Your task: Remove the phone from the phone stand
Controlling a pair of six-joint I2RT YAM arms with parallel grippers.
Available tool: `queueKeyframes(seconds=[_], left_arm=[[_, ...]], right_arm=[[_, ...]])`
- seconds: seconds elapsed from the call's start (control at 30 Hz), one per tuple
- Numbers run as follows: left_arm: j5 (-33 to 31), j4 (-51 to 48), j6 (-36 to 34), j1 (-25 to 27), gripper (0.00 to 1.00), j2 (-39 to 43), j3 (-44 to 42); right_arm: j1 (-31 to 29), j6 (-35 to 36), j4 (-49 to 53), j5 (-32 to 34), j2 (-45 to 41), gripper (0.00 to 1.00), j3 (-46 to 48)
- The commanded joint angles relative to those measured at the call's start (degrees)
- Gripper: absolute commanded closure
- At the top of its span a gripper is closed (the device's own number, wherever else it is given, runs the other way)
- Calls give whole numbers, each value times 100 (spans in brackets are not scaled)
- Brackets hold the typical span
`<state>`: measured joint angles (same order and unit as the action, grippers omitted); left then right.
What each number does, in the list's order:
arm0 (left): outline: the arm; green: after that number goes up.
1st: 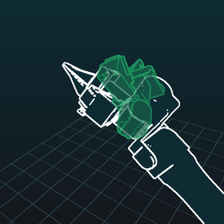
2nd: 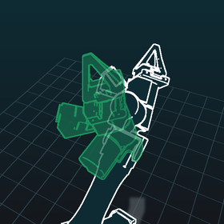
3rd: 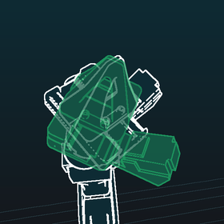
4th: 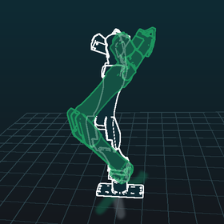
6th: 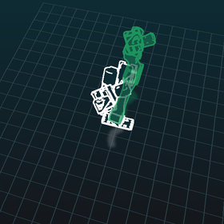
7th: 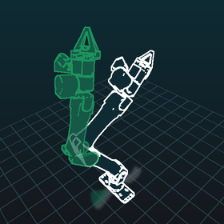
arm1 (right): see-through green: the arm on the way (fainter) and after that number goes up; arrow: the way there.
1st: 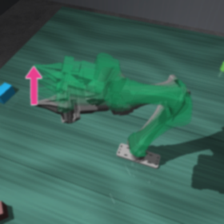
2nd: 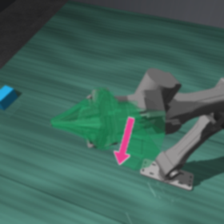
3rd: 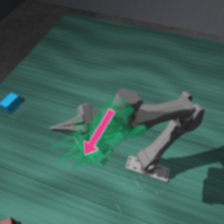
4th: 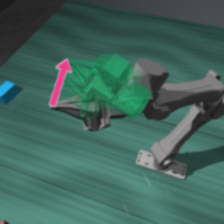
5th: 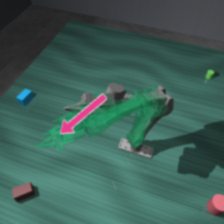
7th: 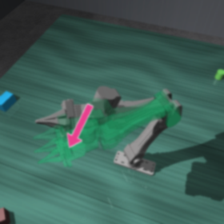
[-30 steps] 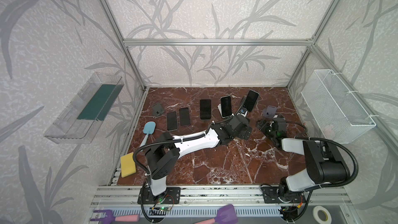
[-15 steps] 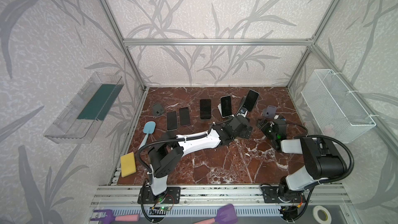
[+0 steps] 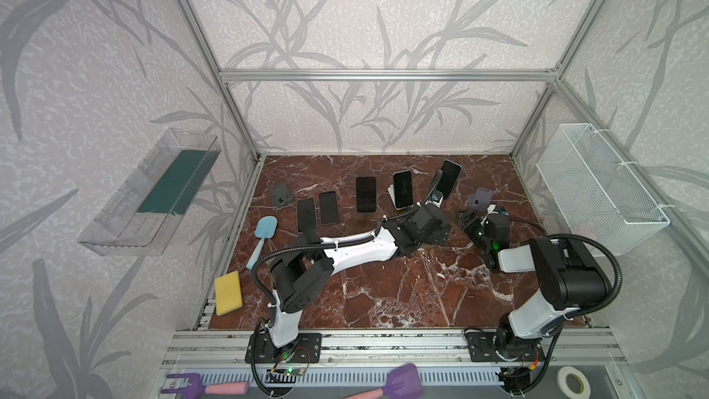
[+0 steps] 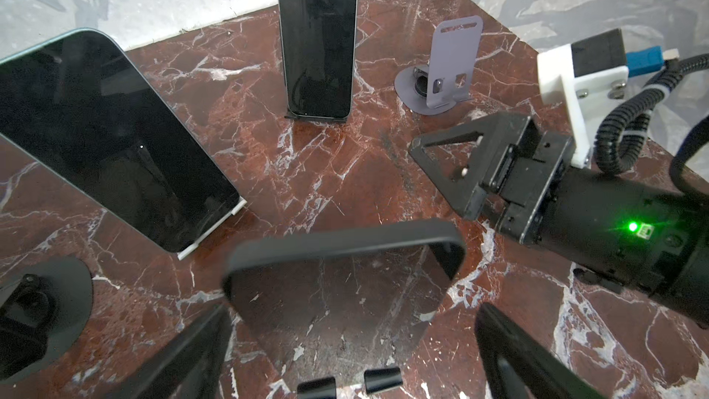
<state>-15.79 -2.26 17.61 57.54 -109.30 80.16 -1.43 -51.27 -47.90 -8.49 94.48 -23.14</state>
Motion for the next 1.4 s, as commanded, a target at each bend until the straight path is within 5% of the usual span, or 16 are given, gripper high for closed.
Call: queueKeyframes(seconds=[0.0, 1.37], left_arm=[[-40, -34, -129, -66, 1, -49, 211], [406, 307, -187, -278, 13, -494, 312]], right_arm=[[9, -85, 222, -21, 129, 9, 133], [-323, 161, 91, 581, -430, 11, 556]])
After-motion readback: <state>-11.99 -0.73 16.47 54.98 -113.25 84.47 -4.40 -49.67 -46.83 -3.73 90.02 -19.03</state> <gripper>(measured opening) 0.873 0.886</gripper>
